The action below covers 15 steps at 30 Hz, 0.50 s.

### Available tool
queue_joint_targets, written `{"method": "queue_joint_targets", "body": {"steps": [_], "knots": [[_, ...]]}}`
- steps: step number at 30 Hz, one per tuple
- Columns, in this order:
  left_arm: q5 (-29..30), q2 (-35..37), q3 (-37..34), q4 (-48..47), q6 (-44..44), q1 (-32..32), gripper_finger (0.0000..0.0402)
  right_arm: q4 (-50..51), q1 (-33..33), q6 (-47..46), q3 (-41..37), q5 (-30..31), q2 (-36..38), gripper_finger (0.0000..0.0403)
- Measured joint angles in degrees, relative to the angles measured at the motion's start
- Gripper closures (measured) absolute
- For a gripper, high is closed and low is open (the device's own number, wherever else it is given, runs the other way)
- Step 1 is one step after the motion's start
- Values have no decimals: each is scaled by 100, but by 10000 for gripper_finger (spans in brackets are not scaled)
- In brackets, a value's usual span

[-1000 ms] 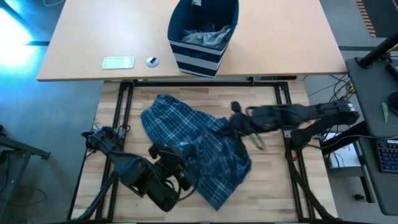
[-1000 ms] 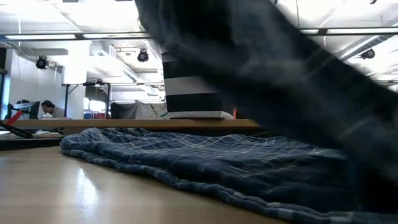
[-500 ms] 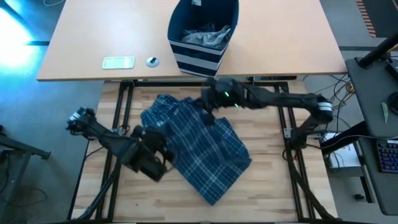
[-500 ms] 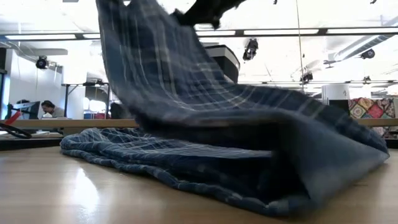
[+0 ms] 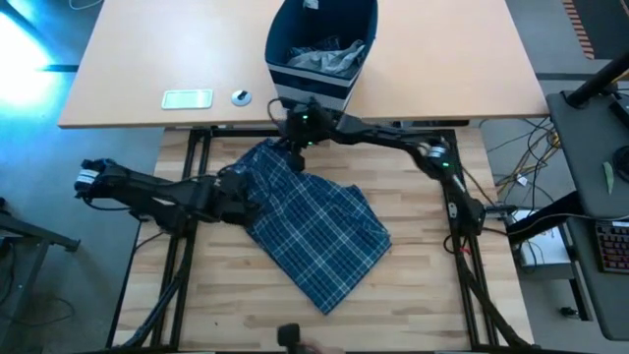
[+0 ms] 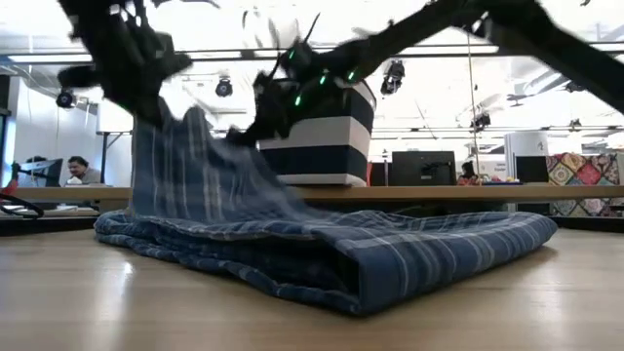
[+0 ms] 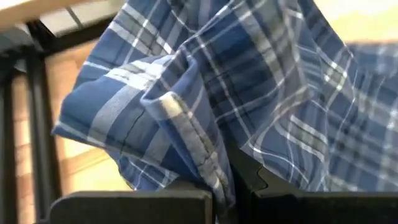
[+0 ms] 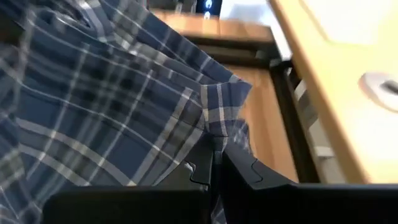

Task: Fold Laundry from Bin
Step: Fold the blue patterned pants

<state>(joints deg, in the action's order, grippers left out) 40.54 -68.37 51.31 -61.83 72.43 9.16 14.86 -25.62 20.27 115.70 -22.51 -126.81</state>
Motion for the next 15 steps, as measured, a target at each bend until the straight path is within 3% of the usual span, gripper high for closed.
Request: {"method": "queue_joint_targets", "body": {"steps": [4, 10, 15], "knots": [[-503, 31, -766, 696, -243, -383, 402, 302, -14, 184, 684, -1, -728, 394], [-658, 30, -1386, 771, 86, -512, 401, 1016, -3, 203, 1671, 45, -1462, 394], [-857, 32, -1627, 722, 274, -707, 384, 841, 2, 148, 1859, 902, -1721, 394]]}}
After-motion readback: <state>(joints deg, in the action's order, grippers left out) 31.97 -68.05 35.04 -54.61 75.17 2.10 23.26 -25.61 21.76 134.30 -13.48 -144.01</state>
